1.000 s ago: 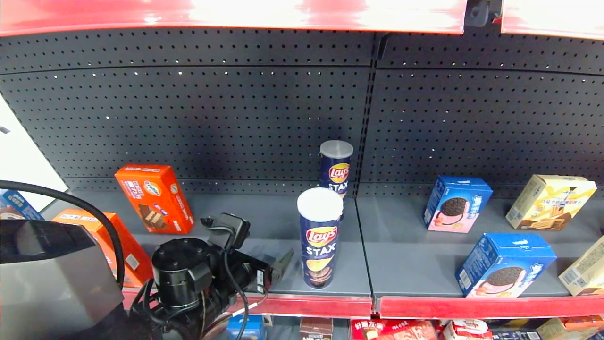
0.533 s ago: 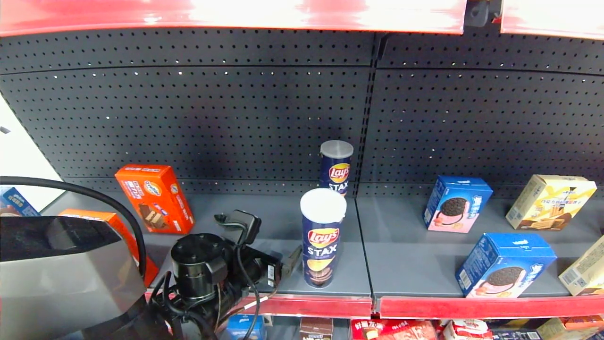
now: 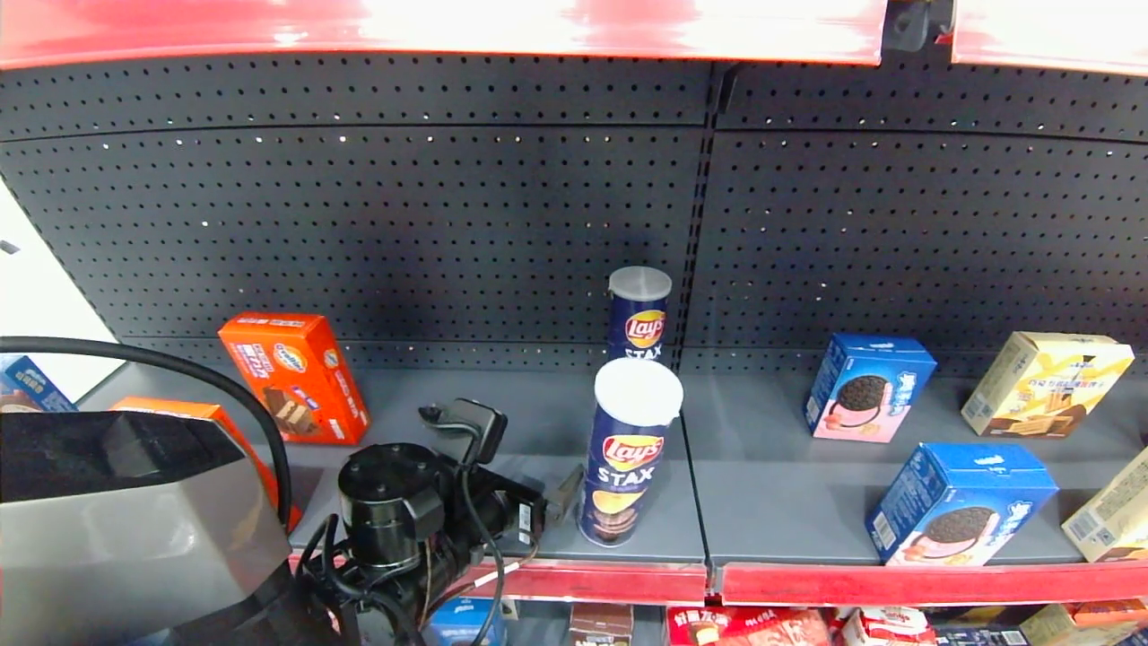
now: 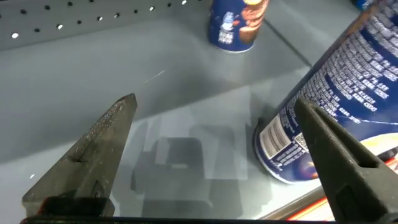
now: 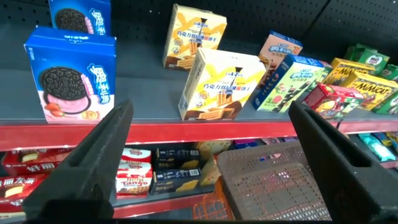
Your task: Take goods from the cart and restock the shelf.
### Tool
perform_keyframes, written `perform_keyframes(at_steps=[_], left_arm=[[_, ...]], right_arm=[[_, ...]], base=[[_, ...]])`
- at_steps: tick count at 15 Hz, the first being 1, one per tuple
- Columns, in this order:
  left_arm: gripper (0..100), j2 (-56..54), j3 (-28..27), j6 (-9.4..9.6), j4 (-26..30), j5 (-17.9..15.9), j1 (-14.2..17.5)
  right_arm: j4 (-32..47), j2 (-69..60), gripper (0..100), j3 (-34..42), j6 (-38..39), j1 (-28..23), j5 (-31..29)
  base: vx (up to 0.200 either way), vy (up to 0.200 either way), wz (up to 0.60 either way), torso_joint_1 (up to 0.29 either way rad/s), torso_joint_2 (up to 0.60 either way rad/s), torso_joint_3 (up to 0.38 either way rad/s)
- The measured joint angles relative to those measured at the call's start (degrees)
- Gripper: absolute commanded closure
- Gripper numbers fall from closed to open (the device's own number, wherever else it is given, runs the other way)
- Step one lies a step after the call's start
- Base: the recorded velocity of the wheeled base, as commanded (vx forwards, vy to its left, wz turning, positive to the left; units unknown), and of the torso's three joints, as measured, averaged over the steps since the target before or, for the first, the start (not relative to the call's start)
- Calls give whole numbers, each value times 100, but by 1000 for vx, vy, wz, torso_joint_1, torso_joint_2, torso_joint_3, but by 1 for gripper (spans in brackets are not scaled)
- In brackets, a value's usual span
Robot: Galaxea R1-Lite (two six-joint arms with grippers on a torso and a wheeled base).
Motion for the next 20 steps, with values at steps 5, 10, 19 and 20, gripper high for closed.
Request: perform_keyframes(at_steps=[5, 10, 19, 20], left_arm=[[0, -2, 223, 16, -52, 7, 104], [0, -33, 755, 20, -222, 5, 129], [0, 94, 564, 18, -180, 40, -168], [0, 111, 545, 16, -174, 40, -190]], right_arm=[[2, 5, 0, -50, 0, 0, 0], [9, 11, 0, -105, 2, 0, 0], [2, 83, 0, -111, 0, 20, 0], [2, 88, 0, -111, 0, 28, 0]], base=[[0, 0, 0, 0, 0, 0], [0, 0, 0, 0, 0, 0], [0, 0, 0, 0, 0, 0], [0, 0, 0, 0, 0, 0]])
